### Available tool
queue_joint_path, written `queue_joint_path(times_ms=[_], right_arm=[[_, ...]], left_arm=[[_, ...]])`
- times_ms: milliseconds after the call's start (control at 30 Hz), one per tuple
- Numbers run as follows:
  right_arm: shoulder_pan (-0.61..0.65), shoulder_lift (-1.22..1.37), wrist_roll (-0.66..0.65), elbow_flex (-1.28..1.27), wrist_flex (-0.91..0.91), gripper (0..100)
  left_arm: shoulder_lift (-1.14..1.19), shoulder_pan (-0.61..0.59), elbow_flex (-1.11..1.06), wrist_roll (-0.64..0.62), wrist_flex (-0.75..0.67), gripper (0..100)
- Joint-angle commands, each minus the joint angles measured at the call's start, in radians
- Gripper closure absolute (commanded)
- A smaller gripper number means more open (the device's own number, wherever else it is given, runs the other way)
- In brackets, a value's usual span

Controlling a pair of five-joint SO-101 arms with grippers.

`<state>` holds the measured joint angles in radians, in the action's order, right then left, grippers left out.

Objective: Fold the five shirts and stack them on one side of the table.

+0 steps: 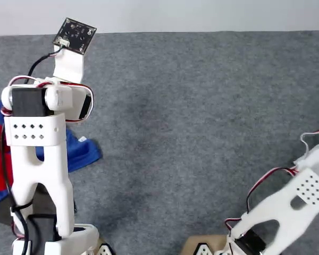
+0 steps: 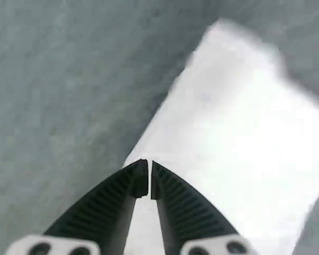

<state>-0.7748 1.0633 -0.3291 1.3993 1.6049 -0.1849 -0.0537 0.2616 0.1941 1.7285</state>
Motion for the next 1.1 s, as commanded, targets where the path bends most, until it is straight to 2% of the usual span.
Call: queue_joint_path(times_ms=[0,133,300,533,800,1067], right_arm=[[-0.051,0.05,0.003,0.052,-0.183,98.9],[-0.07,0.163,0.002,0.054,-0.367,98.9],[-0.064,0.263,-0.043,0.054,-0.489,98.9],[-0.008,0.288,-0.044,0.06,-0.469,98.9],[-0.03,0.271,-0.043,0.258,-0.338,98.9],[-0.025,0.317,-0.048,0.238,-0.512,98.8]], left_arm=[[-0.006,-0.006,0.004,0.005,0.023,99],[-0.006,-0.006,0.004,0.005,0.023,99],[-0.006,-0.006,0.004,0.005,0.023,99],[-0.006,-0.003,0.004,0.005,0.023,99],[-0.006,-0.008,0.004,0.005,0.023,99],[-0.006,-0.008,0.004,0.005,0.023,99]])
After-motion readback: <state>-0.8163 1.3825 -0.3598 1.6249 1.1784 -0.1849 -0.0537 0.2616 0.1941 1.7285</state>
